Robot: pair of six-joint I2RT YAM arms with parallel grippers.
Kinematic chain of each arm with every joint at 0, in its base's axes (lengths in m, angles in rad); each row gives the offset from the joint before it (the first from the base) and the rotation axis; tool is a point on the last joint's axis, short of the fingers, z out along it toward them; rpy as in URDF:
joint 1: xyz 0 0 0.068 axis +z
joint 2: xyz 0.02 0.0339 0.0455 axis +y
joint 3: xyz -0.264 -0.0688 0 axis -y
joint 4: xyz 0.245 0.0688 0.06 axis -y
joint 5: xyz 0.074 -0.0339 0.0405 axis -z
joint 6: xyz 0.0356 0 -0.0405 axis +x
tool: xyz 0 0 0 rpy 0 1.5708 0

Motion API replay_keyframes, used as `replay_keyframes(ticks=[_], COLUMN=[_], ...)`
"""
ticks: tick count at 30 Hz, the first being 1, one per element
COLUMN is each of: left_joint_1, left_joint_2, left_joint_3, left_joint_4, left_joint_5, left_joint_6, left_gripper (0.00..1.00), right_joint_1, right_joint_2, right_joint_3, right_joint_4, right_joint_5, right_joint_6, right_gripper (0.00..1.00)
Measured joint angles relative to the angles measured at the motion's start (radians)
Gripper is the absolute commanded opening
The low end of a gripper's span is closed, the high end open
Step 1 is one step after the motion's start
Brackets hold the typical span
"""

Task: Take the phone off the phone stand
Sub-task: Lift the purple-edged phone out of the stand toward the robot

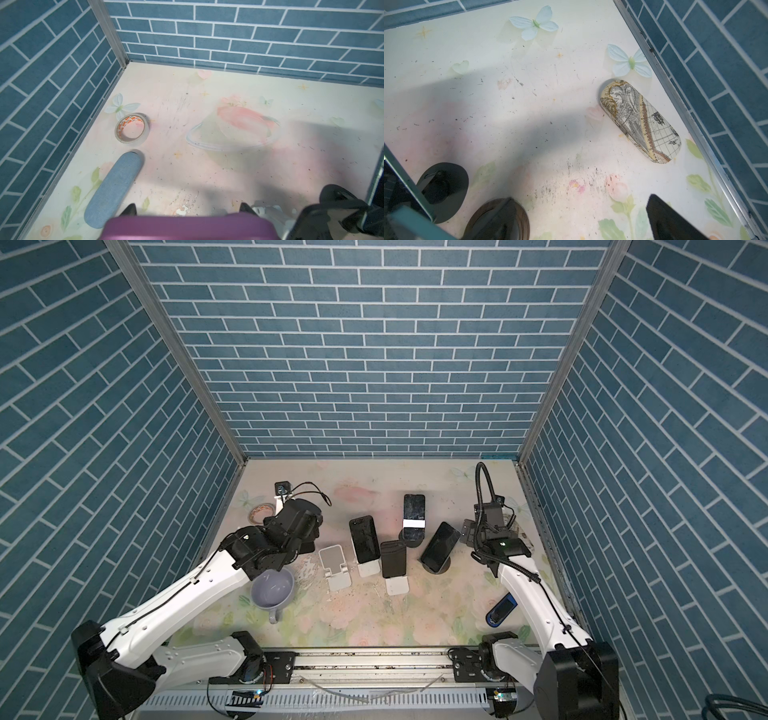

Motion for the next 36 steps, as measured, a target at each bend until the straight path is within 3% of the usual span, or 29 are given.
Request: replay_keyframes(ticks=[6, 14, 26, 36], left_joint_1=[0.148, 0.287, 0.394, 0.462], left_joint_2=[0.030, 0.269, 0.616, 0.830], left_joint_3=[-0.016, -0.010, 0.187, 0.360], left_joint_4=[0.046, 0.130, 0.204, 0.177], left_joint_5=[0.122, 0.296, 0.457, 0.498], left_joint_6=[0.094, 0.173, 0.230, 0.251], left_gripper=[0.48, 0.48, 0.47, 0.47], right_joint_1=[0.000, 0.000, 0.000, 0.000], right_joint_2=[0.000, 0.000, -0.013, -0.031], right_joint_3=[0.000, 0.000, 0.002, 0.029], right_joint_4=[0.000, -0.004, -0.053, -0.072], right_joint_5=[-0.002, -0.011, -0.018, -0.018], right_joint_6=[0.000, 0.000, 0.001, 0.001], right_gripper=[0.99, 0.99, 0.99, 0.99])
